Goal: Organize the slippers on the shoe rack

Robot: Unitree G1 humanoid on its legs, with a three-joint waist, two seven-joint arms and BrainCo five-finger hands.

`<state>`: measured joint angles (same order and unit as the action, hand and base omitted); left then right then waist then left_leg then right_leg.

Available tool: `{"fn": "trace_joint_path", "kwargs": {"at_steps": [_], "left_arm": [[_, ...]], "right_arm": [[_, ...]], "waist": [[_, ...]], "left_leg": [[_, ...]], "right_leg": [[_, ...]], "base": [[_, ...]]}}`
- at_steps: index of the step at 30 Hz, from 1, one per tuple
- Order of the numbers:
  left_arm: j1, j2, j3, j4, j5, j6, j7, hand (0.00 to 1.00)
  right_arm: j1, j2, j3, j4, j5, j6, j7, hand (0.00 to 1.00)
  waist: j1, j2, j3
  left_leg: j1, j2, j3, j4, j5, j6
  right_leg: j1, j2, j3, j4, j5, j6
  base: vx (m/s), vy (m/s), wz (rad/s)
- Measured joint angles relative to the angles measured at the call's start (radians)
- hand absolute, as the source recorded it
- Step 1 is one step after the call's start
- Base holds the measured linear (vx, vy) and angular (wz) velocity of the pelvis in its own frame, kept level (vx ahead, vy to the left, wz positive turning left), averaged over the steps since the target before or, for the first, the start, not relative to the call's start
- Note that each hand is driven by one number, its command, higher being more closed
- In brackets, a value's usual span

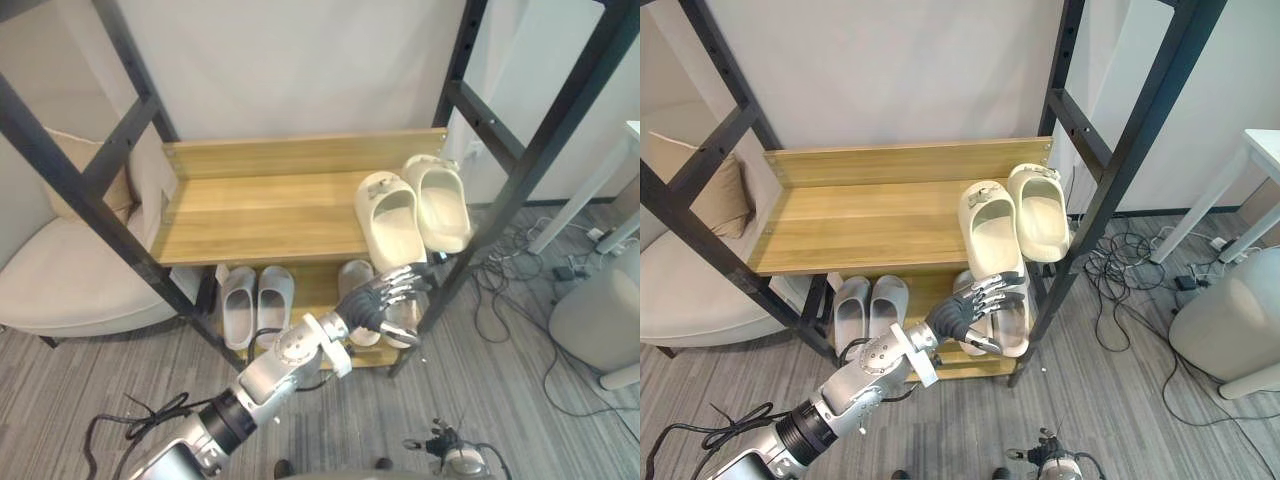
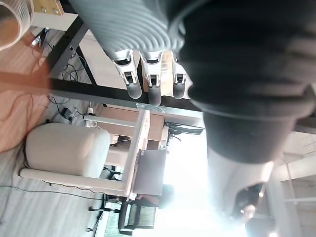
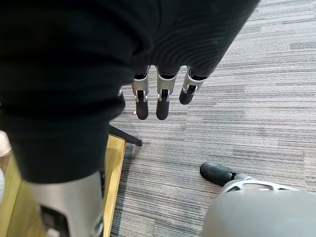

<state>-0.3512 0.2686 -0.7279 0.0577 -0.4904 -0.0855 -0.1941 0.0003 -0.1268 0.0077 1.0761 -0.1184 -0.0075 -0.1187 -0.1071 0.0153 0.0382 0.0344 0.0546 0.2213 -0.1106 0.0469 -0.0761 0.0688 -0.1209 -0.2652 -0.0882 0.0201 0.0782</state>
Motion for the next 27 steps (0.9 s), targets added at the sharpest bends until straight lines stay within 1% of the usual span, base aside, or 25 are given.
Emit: {"fn": "trace_joint_path", "kwargs": {"at_steps": [3,6,8,12,17,20,27], "left_arm": [[-0.01,-0.003,0.0,0.017,0.032,-0.015,0.016,0.0],[-0.011,-0.006,0.002,0.021,0.058,-0.019,0.022,0.0],[-0.028,-0.011,0.003,0.057,0.079,-0.028,0.038,0.0],[-0.04,-0.018,0.018,0.078,0.117,-0.039,0.048,0.0],[-0.069,-0.022,0.035,0.114,0.139,-0.04,0.077,0.0],[-0.073,-0.028,0.065,0.136,0.156,-0.04,0.088,0.0],[-0.091,-0.031,0.104,0.171,0.188,-0.04,0.115,0.0]], "right_arm": [[-0.008,0.009,-0.002,-0.001,0.0,-0.001,0.0,0.0],[-0.014,0.02,-0.004,-0.001,0.001,-0.003,0.0,0.0],[-0.02,0.031,-0.007,-0.001,0.001,-0.005,0.0,0.0],[-0.02,0.051,-0.017,-0.001,0.001,-0.005,0.0,0.0],[-0.019,0.063,-0.041,-0.001,0.001,-0.005,0.001,0.0],[-0.019,0.066,-0.044,-0.003,0.001,-0.005,0.001,0.0],[-0.018,0.069,-0.057,-0.021,0.001,-0.005,0.001,0.0]], "waist": [[-0.003,0.0,0.004],[-0.002,-0.002,0.013],[-0.003,-0.004,0.022],[-0.003,-0.004,0.024],[-0.003,-0.004,0.025],[-0.006,-0.004,0.027],[-0.006,-0.002,0.049]], "left_leg": [[0.002,0.001,0.001,0.0,0.0,0.0],[0.004,0.001,0.003,0.0,0.0,0.0],[0.006,0.001,0.006,0.0,0.0,0.0],[0.008,0.001,0.013,0.0,-0.002,0.0],[0.009,0.002,0.016,0.0,-0.006,-0.001],[0.01,0.002,0.018,0.0,-0.006,-0.001],[0.013,0.002,0.024,0.0,-0.006,-0.001]], "right_leg": [[0.001,0.0,0.0,0.0,0.0,0.0],[0.001,-0.001,0.001,0.0,0.001,-0.001],[0.001,-0.001,0.004,0.0,0.001,-0.002],[0.001,-0.001,0.007,0.0,0.001,-0.002],[0.001,-0.001,0.01,0.0,0.001,-0.001],[0.001,0.0,0.012,0.0,0.0,-0.001],[0.001,0.0,0.017,0.0,0.0,-0.001]], "base": [[-0.04,-0.001,-0.01],[-0.05,0.003,-0.04],[-0.02,0.001,-0.05],[0.0,0.0,-0.03],[0.0,0.0,0.0],[0.0,0.0,0.0],[-0.01,-0.003,-0.02]]}}
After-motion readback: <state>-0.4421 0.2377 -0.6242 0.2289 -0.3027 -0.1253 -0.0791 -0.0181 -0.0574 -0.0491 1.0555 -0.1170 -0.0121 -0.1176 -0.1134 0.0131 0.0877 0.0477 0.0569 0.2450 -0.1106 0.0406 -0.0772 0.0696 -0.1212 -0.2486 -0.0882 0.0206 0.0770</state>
